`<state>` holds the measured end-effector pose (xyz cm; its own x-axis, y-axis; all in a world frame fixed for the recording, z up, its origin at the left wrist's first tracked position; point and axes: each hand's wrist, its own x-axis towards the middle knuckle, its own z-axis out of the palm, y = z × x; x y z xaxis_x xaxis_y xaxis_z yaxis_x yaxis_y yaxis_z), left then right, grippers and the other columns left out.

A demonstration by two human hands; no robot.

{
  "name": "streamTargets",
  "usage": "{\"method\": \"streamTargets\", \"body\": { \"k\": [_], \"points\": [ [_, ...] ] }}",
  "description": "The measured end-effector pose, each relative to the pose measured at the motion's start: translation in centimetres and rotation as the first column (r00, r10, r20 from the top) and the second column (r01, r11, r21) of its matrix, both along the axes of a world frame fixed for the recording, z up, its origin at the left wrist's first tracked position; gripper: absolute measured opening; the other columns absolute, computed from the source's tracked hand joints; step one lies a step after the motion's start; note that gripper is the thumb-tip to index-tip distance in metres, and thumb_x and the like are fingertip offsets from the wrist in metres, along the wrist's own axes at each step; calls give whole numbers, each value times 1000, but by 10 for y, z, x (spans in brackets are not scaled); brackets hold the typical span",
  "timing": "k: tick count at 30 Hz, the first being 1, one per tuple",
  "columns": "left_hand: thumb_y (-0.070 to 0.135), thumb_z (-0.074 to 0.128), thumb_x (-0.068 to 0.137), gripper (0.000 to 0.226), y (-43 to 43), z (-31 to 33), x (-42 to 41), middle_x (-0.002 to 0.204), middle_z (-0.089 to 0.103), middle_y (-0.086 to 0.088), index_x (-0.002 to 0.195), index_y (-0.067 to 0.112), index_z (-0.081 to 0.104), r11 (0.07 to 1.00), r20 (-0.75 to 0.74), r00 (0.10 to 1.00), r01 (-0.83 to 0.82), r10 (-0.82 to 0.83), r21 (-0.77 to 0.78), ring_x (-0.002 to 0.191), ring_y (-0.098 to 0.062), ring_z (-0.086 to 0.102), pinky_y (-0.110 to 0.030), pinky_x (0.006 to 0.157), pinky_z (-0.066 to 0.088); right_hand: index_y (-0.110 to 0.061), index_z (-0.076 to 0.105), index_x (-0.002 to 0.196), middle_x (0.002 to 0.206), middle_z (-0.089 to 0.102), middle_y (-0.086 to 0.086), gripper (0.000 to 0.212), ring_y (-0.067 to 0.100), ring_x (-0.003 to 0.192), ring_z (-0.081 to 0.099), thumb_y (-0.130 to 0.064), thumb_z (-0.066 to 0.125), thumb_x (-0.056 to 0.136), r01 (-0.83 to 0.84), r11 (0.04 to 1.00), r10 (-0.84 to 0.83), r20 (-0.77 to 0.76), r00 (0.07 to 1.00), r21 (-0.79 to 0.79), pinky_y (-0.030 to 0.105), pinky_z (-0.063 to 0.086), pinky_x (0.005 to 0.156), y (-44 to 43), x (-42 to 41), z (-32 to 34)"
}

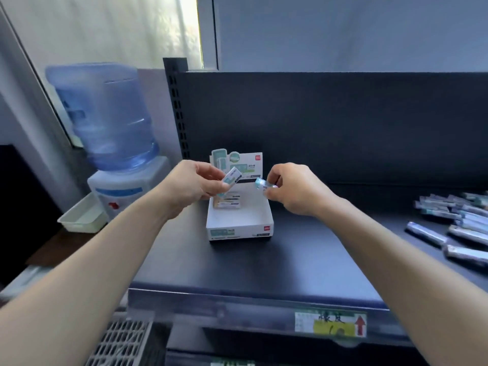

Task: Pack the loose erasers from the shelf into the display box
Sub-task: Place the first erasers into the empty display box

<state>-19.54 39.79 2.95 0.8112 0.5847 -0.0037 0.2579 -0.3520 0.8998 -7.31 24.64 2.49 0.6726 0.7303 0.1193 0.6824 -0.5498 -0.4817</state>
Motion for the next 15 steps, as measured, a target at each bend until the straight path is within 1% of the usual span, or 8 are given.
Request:
{"method": "streamTargets", "body": {
  "k": [3,6,9,13,15],
  "points": [
    [3,72,79,13,7,-6,-7,79,69,-3,91,6,72,999,-41,999,-9,10,36,62,-7,57,-8,46,43,-18,60,95,100,63,5,13,26,89,60,-27,64,87,-27,999,27,14,1000,-36,32,48,70,12,-5,-3],
    [6,75,77,9,8,-12,-2,75,69,-1,84,11,73,993,-95,995,1,10,116,65,-9,57,-15,54,45,-18,61,92,99,64,6,12,27,88,61,-28,64,86,-38,998,39,31,999,-53,33,49,71,15,-1,-4],
    [11,79,73,10,8,-17,8,74,68,2,74,18,72,972,-154,988,11,26,236,70,-11,57,-21,63,44,-17,62,92,98,64,5,12,27,88,61,-27,64,86,-53,997,56,48,997,-59,33,49,71,18,8,-2],
    [10,79,73,11,8,-21,22,72,64,7,77,17,71,934,-233,972,45,42,355,69,-5,57,-15,60,41,-16,63,97,101,63,3,17,25,91,60,-28,66,85,-90,994,93,34,995,-67,29,44,69,25,23,2],
    [10,79,73,12,9,-23,24,72,62,9,79,16,72,916,-266,963,67,44,395,68,-3,56,-12,58,40,-16,64,97,103,63,3,17,25,92,60,-28,67,85,-112,991,115,35,993,-77,29,45,70,28,24,2]
  ]
}}
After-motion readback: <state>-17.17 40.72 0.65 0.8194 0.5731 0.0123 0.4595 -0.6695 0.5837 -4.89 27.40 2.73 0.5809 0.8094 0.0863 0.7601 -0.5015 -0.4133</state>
